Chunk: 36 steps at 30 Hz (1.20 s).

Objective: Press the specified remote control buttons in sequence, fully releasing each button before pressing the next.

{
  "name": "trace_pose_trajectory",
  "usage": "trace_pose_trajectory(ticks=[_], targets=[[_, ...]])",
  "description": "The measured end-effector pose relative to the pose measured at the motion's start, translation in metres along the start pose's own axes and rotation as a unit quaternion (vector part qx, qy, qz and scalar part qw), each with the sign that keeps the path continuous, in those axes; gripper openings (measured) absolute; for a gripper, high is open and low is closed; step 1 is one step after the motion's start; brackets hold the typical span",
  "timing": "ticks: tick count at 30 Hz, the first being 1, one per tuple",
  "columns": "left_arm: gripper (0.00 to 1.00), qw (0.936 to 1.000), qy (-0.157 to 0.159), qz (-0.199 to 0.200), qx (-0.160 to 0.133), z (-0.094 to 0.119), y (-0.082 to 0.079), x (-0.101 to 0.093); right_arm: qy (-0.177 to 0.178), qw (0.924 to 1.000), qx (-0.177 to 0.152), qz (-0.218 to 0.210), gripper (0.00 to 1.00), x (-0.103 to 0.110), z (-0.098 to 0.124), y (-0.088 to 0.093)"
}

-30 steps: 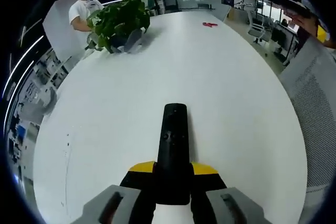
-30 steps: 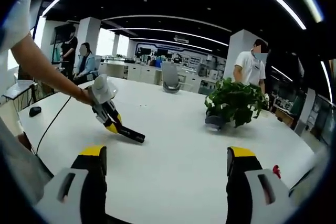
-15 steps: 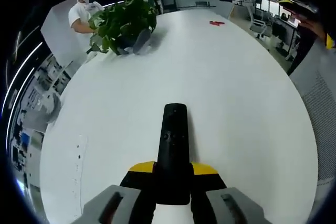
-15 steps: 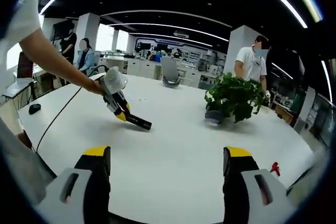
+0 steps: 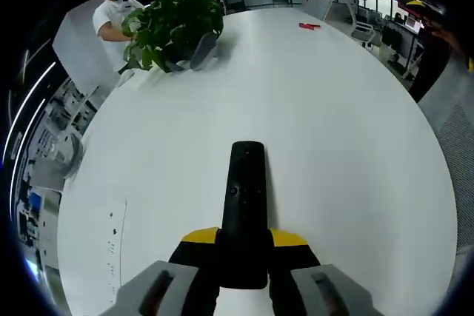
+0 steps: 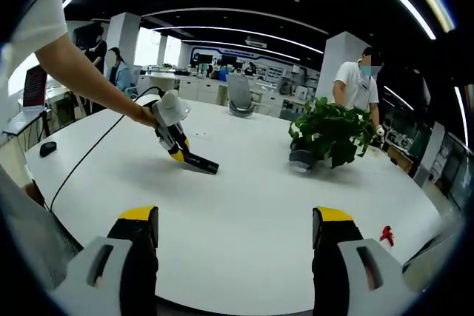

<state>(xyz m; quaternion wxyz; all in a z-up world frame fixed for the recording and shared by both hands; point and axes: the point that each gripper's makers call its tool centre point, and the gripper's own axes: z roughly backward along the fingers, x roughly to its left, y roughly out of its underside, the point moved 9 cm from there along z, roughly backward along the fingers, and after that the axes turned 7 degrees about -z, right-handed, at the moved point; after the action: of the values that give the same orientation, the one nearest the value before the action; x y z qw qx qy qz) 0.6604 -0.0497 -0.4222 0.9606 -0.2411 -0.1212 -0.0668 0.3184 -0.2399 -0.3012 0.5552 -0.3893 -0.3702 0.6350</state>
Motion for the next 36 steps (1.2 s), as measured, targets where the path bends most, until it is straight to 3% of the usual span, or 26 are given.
trace_pose_trajectory(ticks=[11, 20, 24, 27, 31, 36], targets=[[0.24, 0.9995, 0.029, 0.011, 0.003, -0.011, 0.007, 0.000, 0.004, 1.0000, 0.005, -0.001, 0.87, -0.001, 0.000, 0.001], [0.24, 0.9994, 0.029, 0.017, -0.002, -0.010, 0.009, 0.003, 0.002, 1.0000, 0.007, 0.002, 0.86, 0.000, 0.000, 0.001], [0.30, 0.9996, 0.019, 0.018, 0.005, -0.009, 0.008, 0.006, 0.003, 1.0000, 0.006, -0.001, 0.87, -0.001, 0.000, 0.001], [0.32, 0.9992, 0.008, 0.039, 0.010, -0.009, 0.009, 0.006, 0.005, 1.0000, 0.004, -0.002, 0.87, -0.001, 0.000, 0.001], [0.46, 0.9969, 0.005, 0.077, 0.011, -0.004, 0.013, 0.010, 0.004, 1.0000, 0.007, -0.003, 0.86, -0.001, 0.001, 0.002], [0.50, 0.9905, -0.026, 0.130, -0.036, 0.017, 0.010, 0.017, 0.006, 1.0000, 0.002, -0.006, 0.86, -0.004, 0.002, 0.001]])
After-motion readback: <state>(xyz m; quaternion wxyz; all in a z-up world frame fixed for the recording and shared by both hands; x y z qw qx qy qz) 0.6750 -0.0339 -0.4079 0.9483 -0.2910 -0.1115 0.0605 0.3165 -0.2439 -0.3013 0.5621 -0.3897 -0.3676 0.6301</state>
